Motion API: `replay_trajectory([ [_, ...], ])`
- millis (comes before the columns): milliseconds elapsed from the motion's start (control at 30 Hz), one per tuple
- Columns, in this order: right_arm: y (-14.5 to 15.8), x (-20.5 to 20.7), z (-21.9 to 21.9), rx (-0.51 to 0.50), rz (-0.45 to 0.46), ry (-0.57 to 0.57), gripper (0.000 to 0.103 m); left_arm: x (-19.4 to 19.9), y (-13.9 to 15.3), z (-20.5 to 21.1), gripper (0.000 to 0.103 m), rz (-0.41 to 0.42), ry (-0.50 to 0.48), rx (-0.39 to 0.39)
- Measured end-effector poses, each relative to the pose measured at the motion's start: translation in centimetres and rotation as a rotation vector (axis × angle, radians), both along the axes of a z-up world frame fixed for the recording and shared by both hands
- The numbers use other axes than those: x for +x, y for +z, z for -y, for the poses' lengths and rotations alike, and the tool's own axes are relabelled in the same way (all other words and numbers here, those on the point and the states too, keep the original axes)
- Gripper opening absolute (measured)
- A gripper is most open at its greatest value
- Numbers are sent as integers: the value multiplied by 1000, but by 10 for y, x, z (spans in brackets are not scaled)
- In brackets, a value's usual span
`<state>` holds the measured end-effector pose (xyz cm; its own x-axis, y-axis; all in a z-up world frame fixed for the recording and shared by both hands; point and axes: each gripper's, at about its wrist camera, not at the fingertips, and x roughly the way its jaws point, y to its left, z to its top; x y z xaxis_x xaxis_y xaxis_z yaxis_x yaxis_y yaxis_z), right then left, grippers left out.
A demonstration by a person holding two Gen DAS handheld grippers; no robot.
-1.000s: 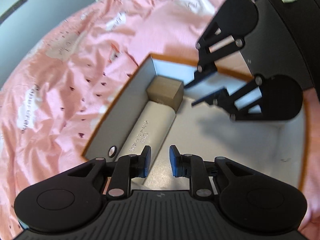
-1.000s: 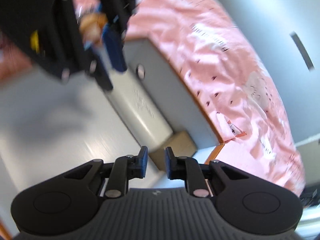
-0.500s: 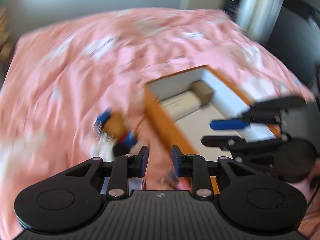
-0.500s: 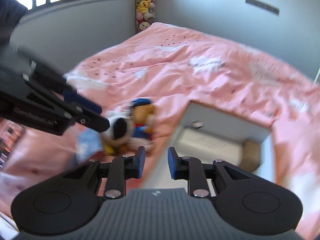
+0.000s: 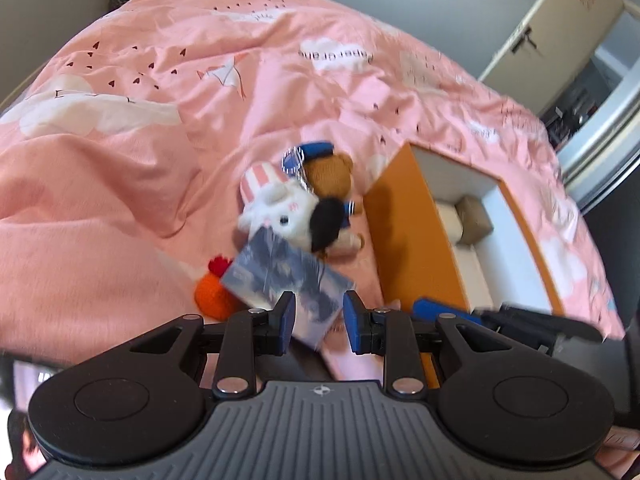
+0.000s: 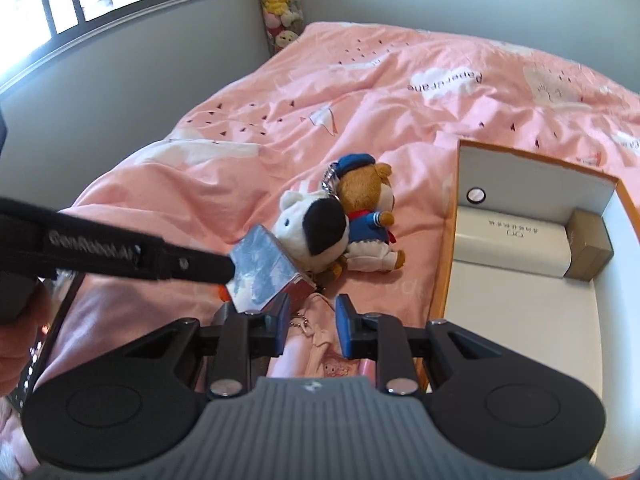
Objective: Organize objects
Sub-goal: 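Withdraw both tools from the box and move them toward the plush toys, then grasp the white striped-hat plush with the left tool while the right grasps the brown bear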
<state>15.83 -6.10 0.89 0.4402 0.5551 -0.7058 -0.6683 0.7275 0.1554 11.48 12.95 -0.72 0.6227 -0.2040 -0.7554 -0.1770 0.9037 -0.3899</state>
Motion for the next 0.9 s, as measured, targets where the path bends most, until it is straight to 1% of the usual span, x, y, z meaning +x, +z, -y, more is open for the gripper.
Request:
replay_trajectory([
  [67, -1, 9, -4, -7, -4, -10, 25, 9, -1, -4, 31, 1, -3, -16],
  [100, -2, 13, -7, -14, 0, -12, 25, 14, -1, -6, 37, 4, 0, -20],
  [133, -2, 18, -10, -23, 7, -14, 25, 20, 0, -7, 49, 9, 5, -20],
  [167, -2, 23, -13, -30, 14, -17, 25, 25, 0, -8, 57, 16, 12, -23],
  [200, -2, 28, -15, -37, 20, -21, 25, 32, 1, -7, 68, 20, 15, -26],
  [300, -2, 43, -20, -64, 42, -32, 25, 50, 2, -1, 69, 29, 0, -3],
  [367, -3, 50, -22, -88, 62, -33, 25, 65, -3, 5, 71, 5, -11, 23],
  [433, -6, 57, -21, -99, 65, -31, 25, 77, -11, 10, 80, -29, -24, 52],
  [533, -11, 64, -20, -105, 61, -27, 25, 90, -21, 17, 87, -66, -29, 139],
  [567, -12, 65, -20, -113, 65, -24, 25, 93, -24, 19, 88, -81, -37, 157],
  [700, -19, 65, -20, -150, 99, -3, 27, 102, -38, 19, 89, -134, -40, 170],
  [767, -20, 66, -20, -141, 96, 3, 27, 106, -44, 19, 89, -159, -40, 176],
  [900, -25, 68, -22, -138, 97, 26, 27, 111, -52, 21, 88, -190, -18, 235],
])
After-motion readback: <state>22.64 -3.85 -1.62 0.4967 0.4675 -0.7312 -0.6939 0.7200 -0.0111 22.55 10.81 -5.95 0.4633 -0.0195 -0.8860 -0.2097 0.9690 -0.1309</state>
